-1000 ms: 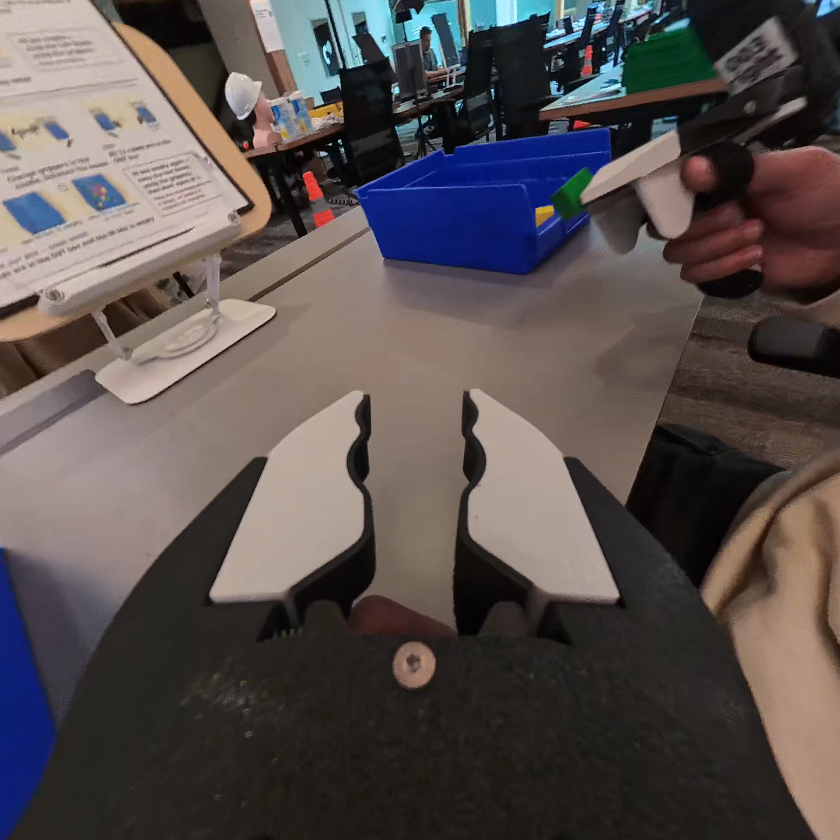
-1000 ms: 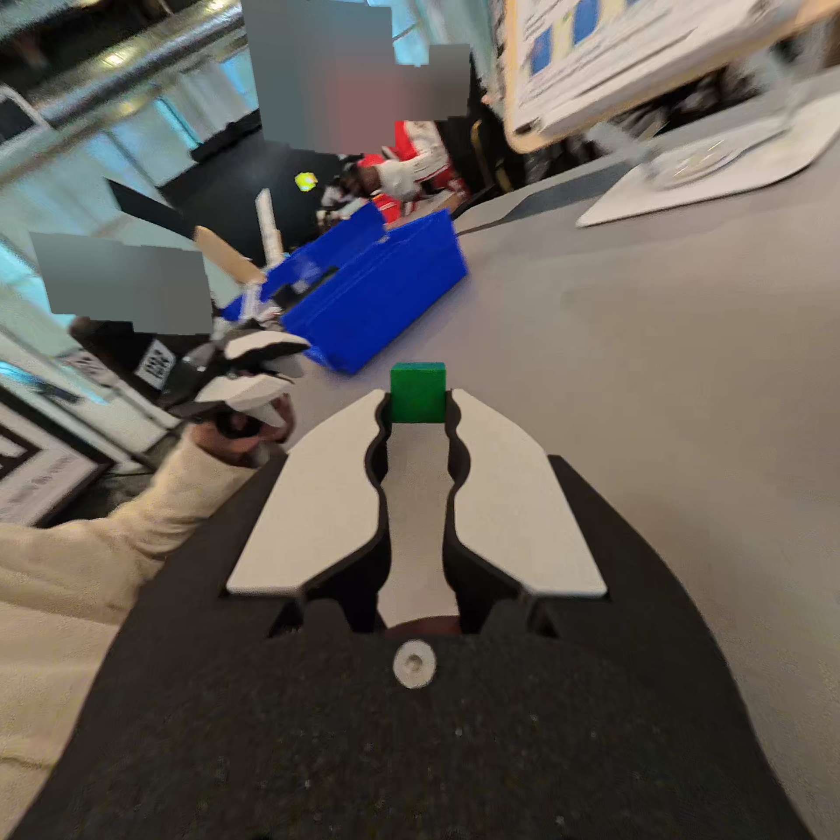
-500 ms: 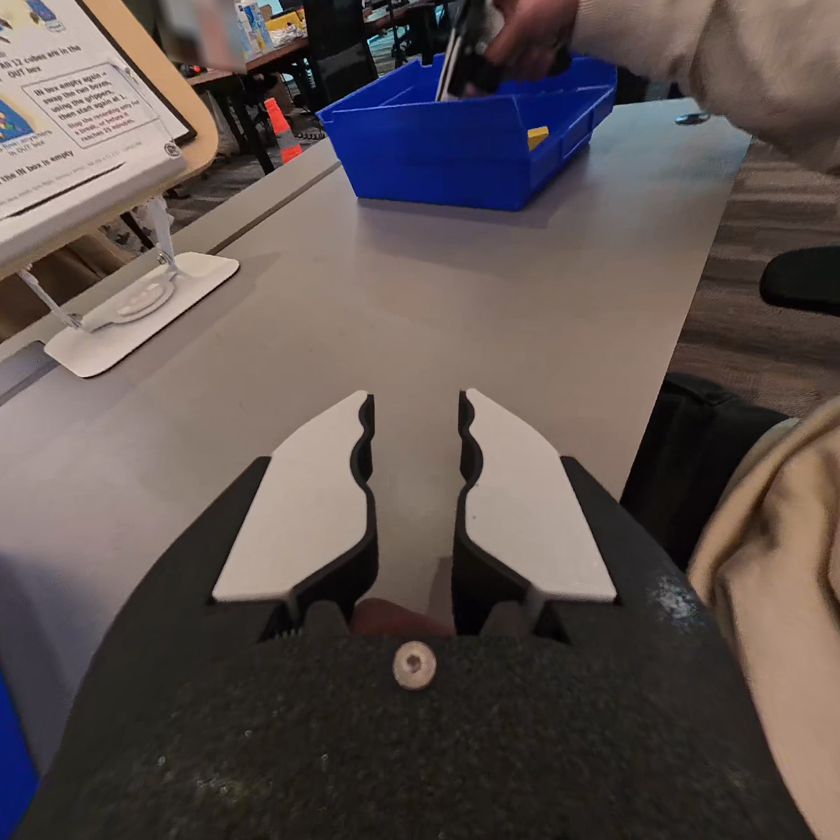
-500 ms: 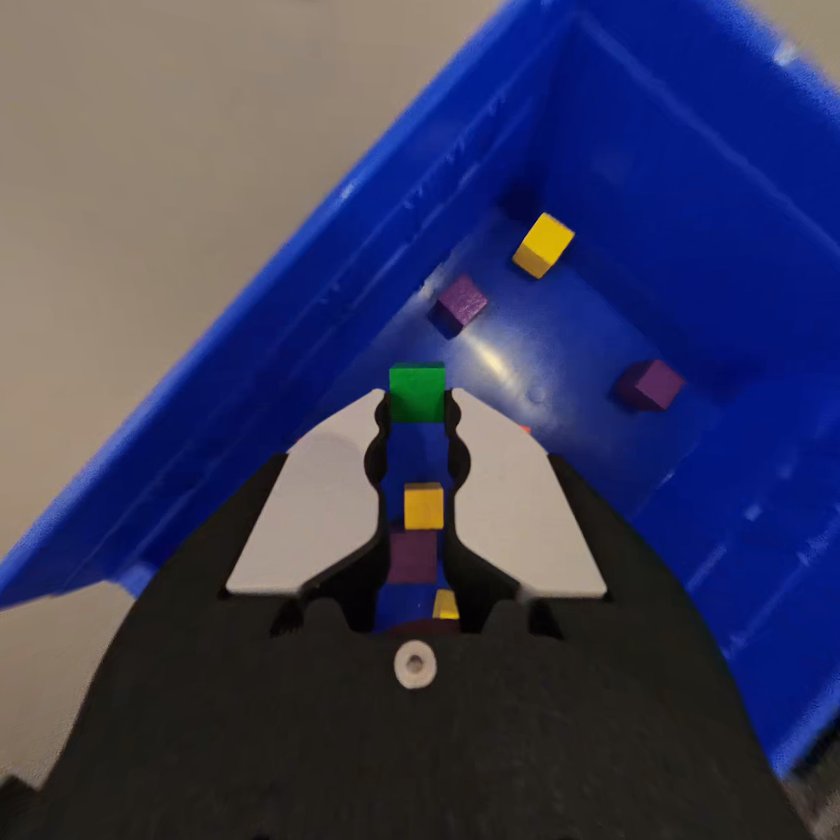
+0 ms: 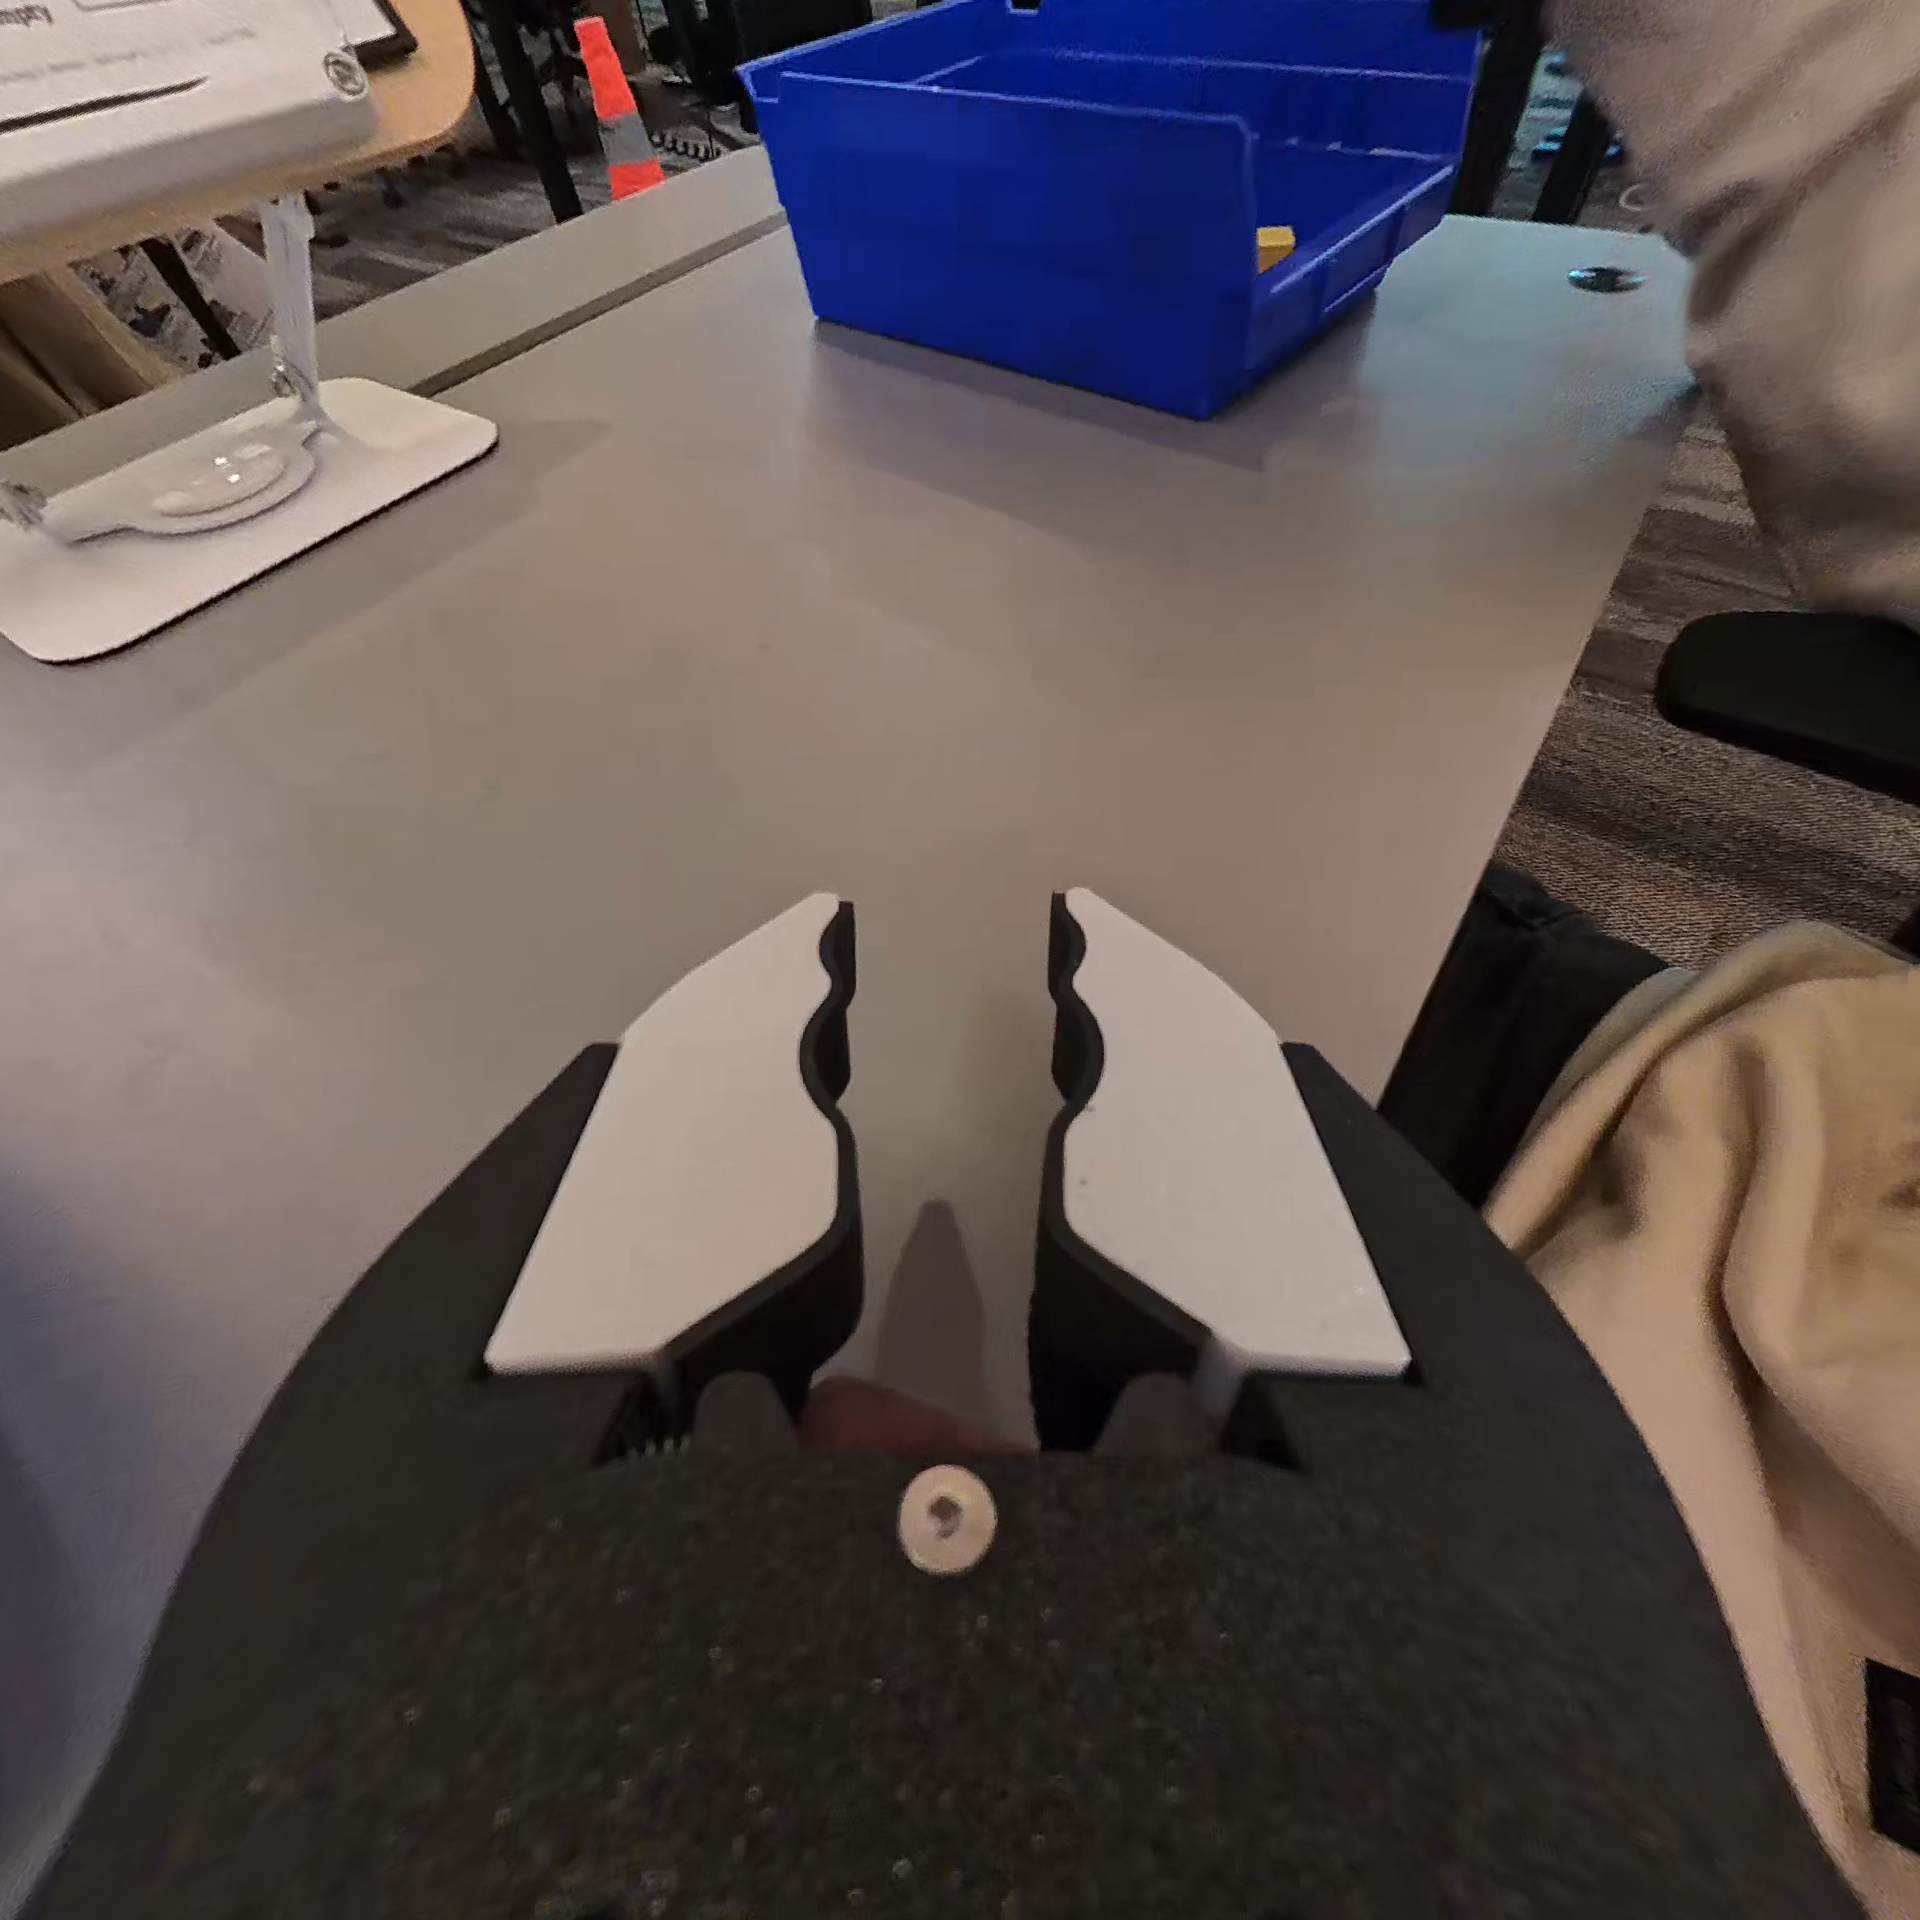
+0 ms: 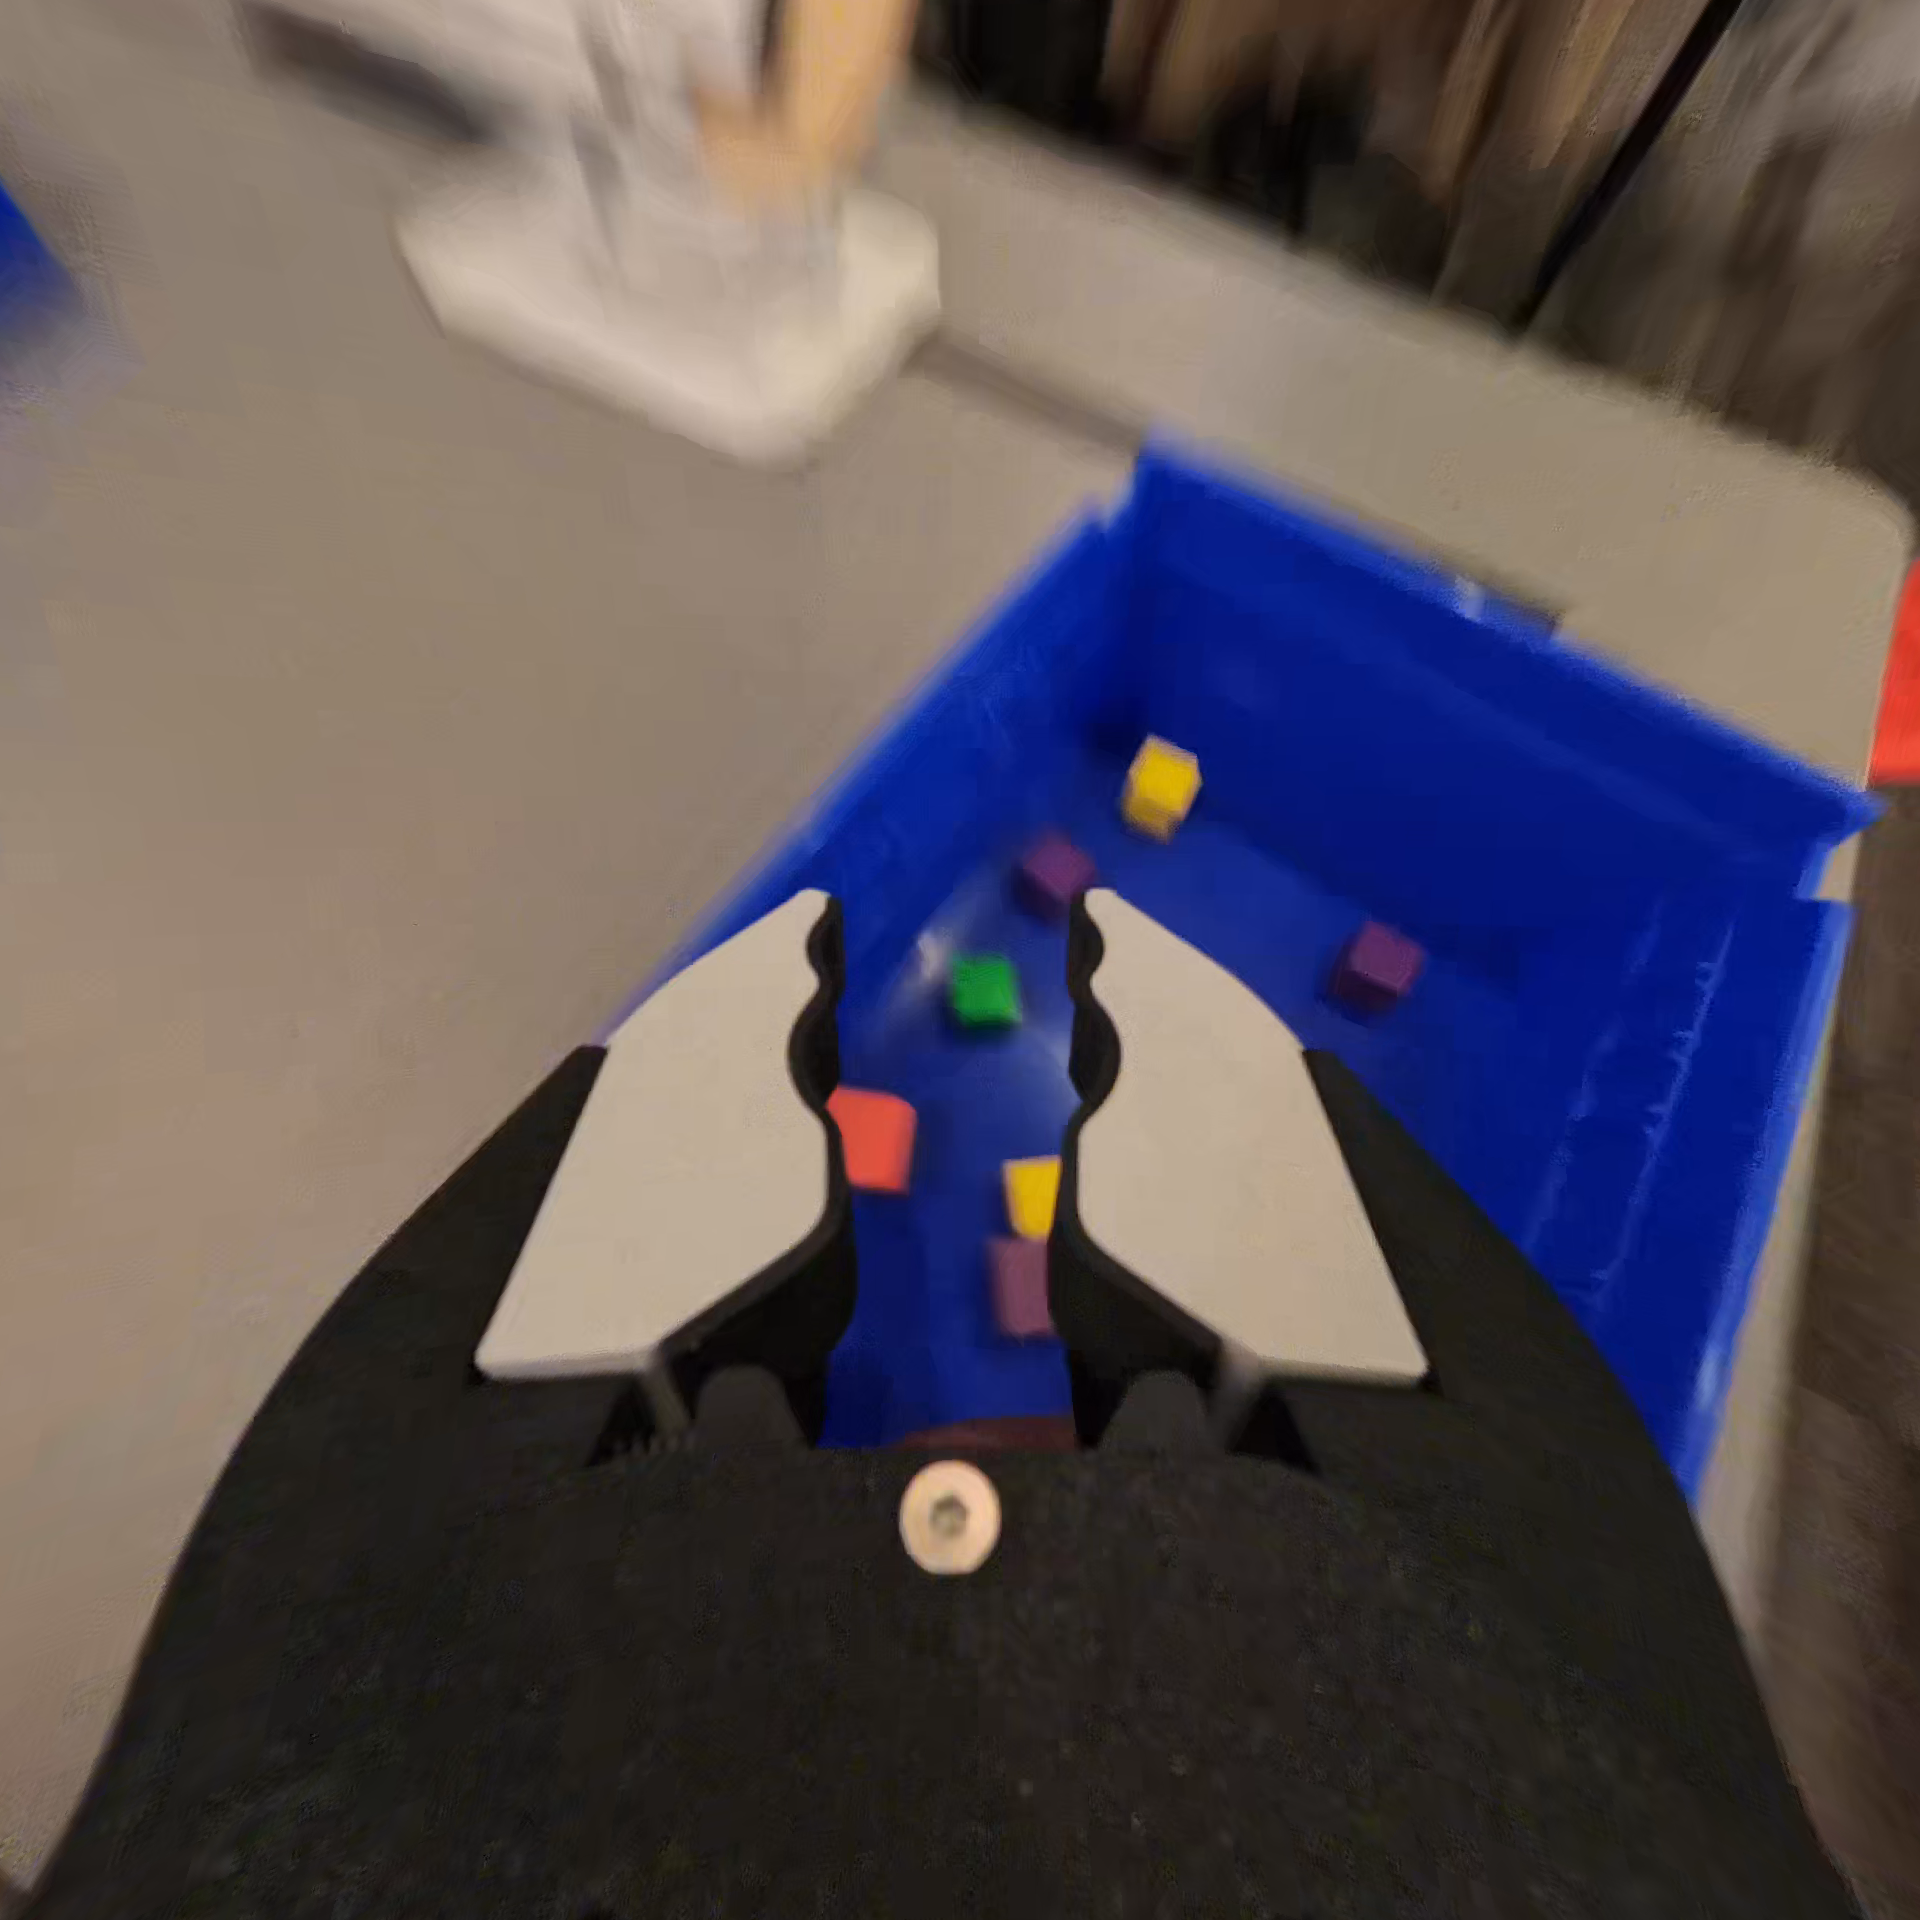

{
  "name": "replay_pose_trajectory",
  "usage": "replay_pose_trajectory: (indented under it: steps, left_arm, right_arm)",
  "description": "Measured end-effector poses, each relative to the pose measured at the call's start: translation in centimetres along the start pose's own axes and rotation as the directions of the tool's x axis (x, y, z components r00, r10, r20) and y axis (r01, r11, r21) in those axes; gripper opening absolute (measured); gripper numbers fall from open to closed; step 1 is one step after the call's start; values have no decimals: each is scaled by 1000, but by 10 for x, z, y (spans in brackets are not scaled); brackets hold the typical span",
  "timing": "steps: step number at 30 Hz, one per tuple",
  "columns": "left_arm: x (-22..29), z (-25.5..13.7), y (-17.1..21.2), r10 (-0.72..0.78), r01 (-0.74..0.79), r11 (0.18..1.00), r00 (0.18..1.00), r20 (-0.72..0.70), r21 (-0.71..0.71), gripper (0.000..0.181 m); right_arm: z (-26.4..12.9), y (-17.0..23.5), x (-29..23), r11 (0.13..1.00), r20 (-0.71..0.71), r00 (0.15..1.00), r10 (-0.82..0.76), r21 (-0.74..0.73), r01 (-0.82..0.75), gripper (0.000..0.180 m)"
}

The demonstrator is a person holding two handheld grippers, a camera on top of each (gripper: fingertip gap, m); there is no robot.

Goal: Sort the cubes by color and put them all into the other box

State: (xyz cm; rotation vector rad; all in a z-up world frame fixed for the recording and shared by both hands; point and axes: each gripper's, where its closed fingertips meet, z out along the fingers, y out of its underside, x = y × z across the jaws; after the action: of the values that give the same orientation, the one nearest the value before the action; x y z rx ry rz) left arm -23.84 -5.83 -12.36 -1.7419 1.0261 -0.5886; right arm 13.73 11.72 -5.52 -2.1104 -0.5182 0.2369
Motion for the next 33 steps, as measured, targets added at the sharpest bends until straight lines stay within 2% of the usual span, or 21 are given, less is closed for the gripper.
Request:
replay_pose_trajectory:
  steps: [2, 3, 6, 10, 11, 13, 16, 18, 20, 23, 25, 28, 31, 33]
  left_arm:
    - [-3, 3, 2, -13, 13, 1000, 1000, 5, -13, 35]
    - [-4, 5, 3, -23, 23, 1000, 1000, 1, -19, 35]
    - [-3, 12, 8, -45, 44, 998, 999, -11, -44, 41]
    - [-3, 18, 13, -22, 22, 997, 1000, 0, -76, 42]
    - [-3, 19, 13, -12, 12, 997, 1000, 4, -80, 42]
    - [-3, 19, 16, -2, 3, 995, 1000, 10, -97, 42]
    - [-14, 8, 14, 21, -12, 992, 997, 69, -127, 42]
    - [-38, -18, 10, 73, -46, 985, 984, 163, -166, 42]
    - [-76, -59, 6, 190, -118, 956, 947, 260, -270, 43]
    - [-158, -128, 5, 405, -161, 821, 840, 361, -547, 42]
    - [-203, -161, 25, 452, -104, 652, 849, 275, -751, 49]
    - [-252, -186, 65, 350, 36, 405, 917, 191, -914, 50]
    - [-272, -196, 100, 192, 157, 187, 962, 193, -970, 51]
    - [-282, -200, 113, 167, 201, 65, 964, 209, -977, 49]
  right_arm:
    - [-44, -23, -45, 946, 115, 988, 104, 295, -134, 35]
    - [-57, -19, -76, 924, 182, 979, 88, 353, -149, 35]
    - [-61, 22, -181, 904, 396, 913, 97, 348, -247, 41]
    - [-57, 70, -284, 879, 662, 712, 235, 168, -447, 41]
    - [-56, 77, -296, 880, 685, 687, 242, 143, -452, 39]
    - [-48, 86, -301, 890, 661, 711, 240, 143, -433, 37]
    - [-48, 86, -306, 904, 697, 682, 223, 114, -413, 36]
    - [-49, 86, -306, 911, 694, 691, 201, 126, -392, 36]
    - [-48, 89, -307, 929, 672, 722, 167, 138, -343, 36]
    - [-48, 92, -313, 947, 651, 751, 113, 159, -280, 35]
    - [-46, 92, -318, 954, 655, 750, 89, 161, -253, 35]
    - [-43, 96, -326, 963, 677, 731, 82, 135, -233, 34]
    - [-42, 102, -332, 971, 683, 727, 74, 118, -210, 33]
    - [-43, 105, -332, 975, 676, 735, 57, 120, -186, 32]
